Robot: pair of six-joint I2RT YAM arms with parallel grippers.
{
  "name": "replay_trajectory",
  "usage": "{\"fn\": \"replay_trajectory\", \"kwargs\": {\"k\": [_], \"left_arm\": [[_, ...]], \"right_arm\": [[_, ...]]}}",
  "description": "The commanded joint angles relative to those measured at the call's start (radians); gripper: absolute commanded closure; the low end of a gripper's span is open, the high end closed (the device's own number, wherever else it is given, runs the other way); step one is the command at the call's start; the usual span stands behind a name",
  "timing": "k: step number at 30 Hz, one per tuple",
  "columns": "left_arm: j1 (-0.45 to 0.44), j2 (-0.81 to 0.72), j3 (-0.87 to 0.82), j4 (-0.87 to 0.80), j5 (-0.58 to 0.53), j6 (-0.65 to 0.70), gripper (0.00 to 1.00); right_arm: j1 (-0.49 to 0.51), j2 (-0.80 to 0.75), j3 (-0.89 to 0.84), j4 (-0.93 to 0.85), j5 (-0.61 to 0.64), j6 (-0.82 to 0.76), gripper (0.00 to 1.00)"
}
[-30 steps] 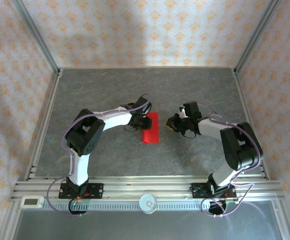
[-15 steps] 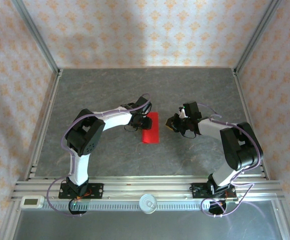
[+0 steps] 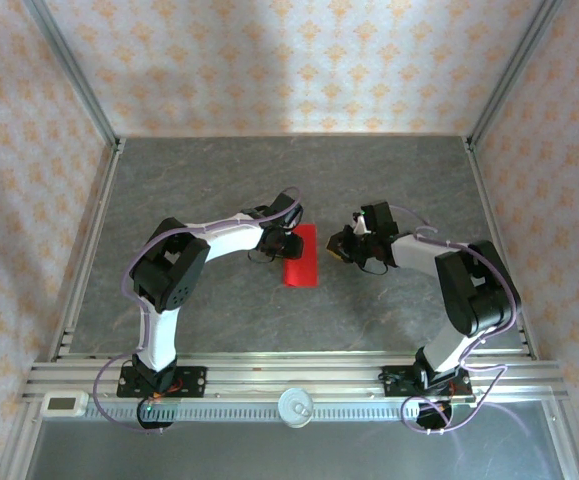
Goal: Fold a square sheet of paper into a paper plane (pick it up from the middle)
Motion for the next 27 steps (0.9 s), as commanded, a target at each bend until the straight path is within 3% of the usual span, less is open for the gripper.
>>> {"fn": "replay_trajectory", "kwargs": {"k": [1, 27], "left_arm": [[0.039, 0.118, -0.033, 0.02, -0.161, 0.041, 0.56], [0.039, 0.122, -0.025, 0.013, -0.17, 0.046, 0.53]], "right_arm": [[0.007, 0.008, 0.02, 0.017, -0.003, 0.003, 0.86], [0.015, 0.026, 0.021, 0.04, -0.016, 0.014, 0.86]]}}
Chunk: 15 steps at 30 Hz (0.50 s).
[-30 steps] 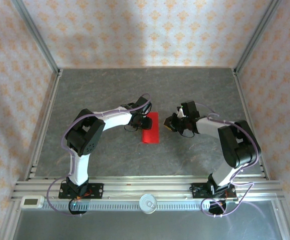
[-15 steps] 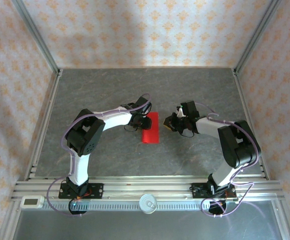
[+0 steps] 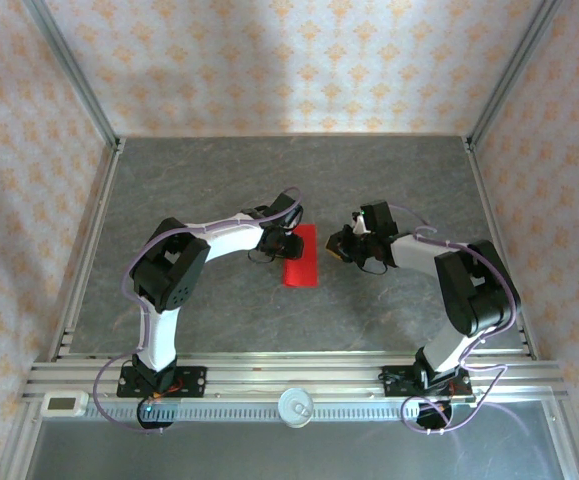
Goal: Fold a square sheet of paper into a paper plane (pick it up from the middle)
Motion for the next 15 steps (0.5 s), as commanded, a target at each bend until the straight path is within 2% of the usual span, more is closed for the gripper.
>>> {"fn": "replay_trajectory", "kwargs": {"k": [1, 15], "left_arm": [[0.038, 0.121, -0.025, 0.015, -0.168, 0.03, 0.53], [0.039, 0.114, -0.019, 0.009, -0.168, 0.035, 0.52]], "right_arm": [[0.01, 0.024, 0.023, 0.025, -0.015, 0.012, 0.86], [0.018, 0.04, 0.031, 0.031, -0.014, 0.017, 0.86]]}}
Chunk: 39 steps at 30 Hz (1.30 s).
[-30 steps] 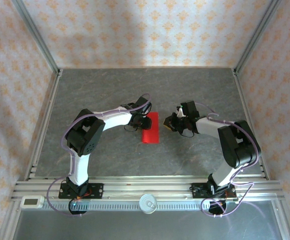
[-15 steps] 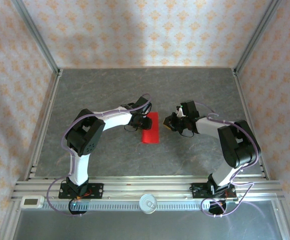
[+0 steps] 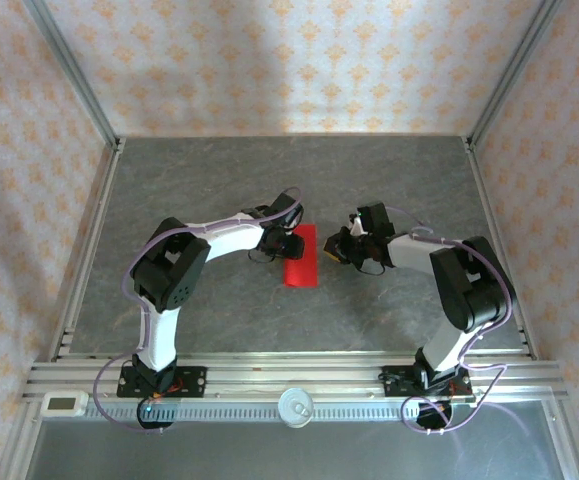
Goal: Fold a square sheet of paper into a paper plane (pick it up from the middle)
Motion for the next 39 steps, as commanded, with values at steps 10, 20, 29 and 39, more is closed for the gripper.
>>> {"fn": "replay_trajectory", "kwargs": {"k": [10, 20, 29, 39], "left_arm": [[0.039, 0.112, -0.023, 0.012, -0.171, 0.035, 0.51], [0.039, 0.117, -0.022, 0.014, -0.169, 0.035, 0.51], [0.039, 0.121, -0.023, 0.015, -0.168, 0.036, 0.51], [0.039, 0.049, -0.02, 0.016, -0.126, 0.01, 0.49]], "right_arm": [[0.035, 0.063, 0.062, 0.061, -0.036, 0.038, 0.95], [0.085, 0.164, 0.14, 0.055, -0.032, 0.041, 1.0], [0.093, 0.229, 0.161, -0.037, 0.035, -0.01, 1.0], [0.092, 0.242, 0.103, -0.141, 0.116, -0.091, 1.0]]}}
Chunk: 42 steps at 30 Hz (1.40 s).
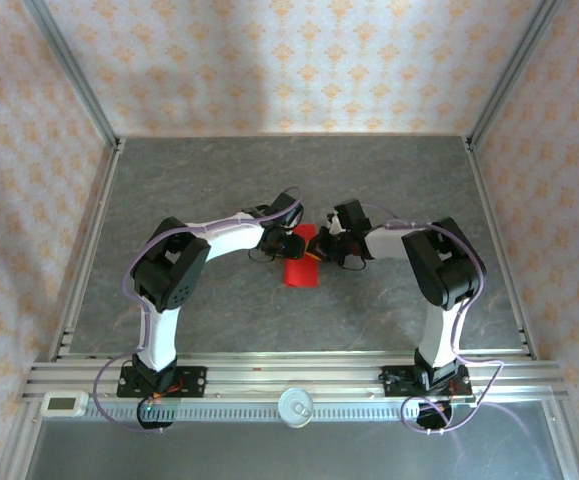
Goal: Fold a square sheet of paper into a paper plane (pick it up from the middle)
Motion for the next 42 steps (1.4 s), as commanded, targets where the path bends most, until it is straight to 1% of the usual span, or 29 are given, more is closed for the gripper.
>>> {"fn": "replay_trajectory", "kwargs": {"k": [1, 6, 9, 11, 12, 14, 15, 16, 20, 21, 23, 25, 30, 36, 37, 38, 42], "left_arm": [[0.038, 0.03, -0.029, 0.031, -0.123, -0.002, 0.48], [0.043, -0.105, -0.045, 0.052, -0.088, -0.042, 0.43], [0.061, -0.187, -0.081, 0.079, -0.058, -0.072, 0.41], [0.086, -0.236, -0.117, 0.119, -0.006, -0.095, 0.41], [0.098, -0.253, -0.134, 0.143, 0.027, -0.102, 0.43], [0.125, -0.284, -0.179, 0.219, 0.124, -0.13, 0.54], [0.132, -0.294, -0.196, 0.255, 0.169, -0.138, 0.62], [0.14, -0.301, -0.212, 0.294, 0.222, -0.174, 0.7], [0.146, -0.281, -0.246, 0.44, 0.401, -0.269, 0.96], [0.144, -0.274, -0.256, 0.478, 0.429, -0.298, 0.99], [0.142, -0.255, -0.275, 0.557, 0.472, -0.353, 1.0], [0.131, -0.225, -0.272, 0.582, 0.499, -0.374, 1.0], [0.094, -0.145, -0.212, 0.534, 0.517, -0.357, 1.0], [0.088, -0.093, -0.212, 0.551, 0.552, -0.365, 1.0], [0.088, -0.093, -0.211, 0.55, 0.551, -0.363, 1.0], [0.088, -0.06, -0.212, 0.549, 0.551, -0.36, 1.0], [0.087, -0.041, -0.201, 0.505, 0.539, -0.328, 1.0]], "right_arm": [[0.003, 0.028, -0.038, -0.182, 0.119, -0.069, 1.0], [-0.008, 0.016, -0.032, -0.238, 0.124, -0.13, 1.0], [-0.026, 0.006, -0.032, -0.264, 0.117, -0.167, 1.0], [-0.044, 0.004, -0.031, -0.282, 0.102, -0.194, 1.0], [-0.051, 0.003, -0.029, -0.291, 0.096, -0.206, 1.0], [-0.06, 0.008, -0.018, -0.32, 0.091, -0.243, 1.0], [-0.061, 0.01, -0.015, -0.33, 0.088, -0.253, 1.0], [-0.064, 0.012, -0.012, -0.336, 0.088, -0.262, 1.0], [-0.069, 0.022, -0.016, -0.33, 0.09, -0.252, 1.0], [-0.069, 0.023, -0.021, -0.321, 0.09, -0.245, 1.0], [-0.068, 0.026, -0.027, -0.308, 0.091, -0.232, 1.0], [-0.07, 0.025, -0.034, -0.295, 0.09, -0.221, 1.0], [-0.07, 0.026, -0.041, -0.284, 0.095, -0.204, 1.0], [-0.069, 0.022, -0.05, -0.274, 0.1, -0.192, 1.0], [-0.07, 0.023, -0.051, -0.275, 0.099, -0.191, 1.0], [-0.068, 0.022, -0.052, -0.275, 0.1, -0.19, 1.0], [-0.069, 0.022, -0.055, -0.27, 0.1, -0.186, 1.0]]}}
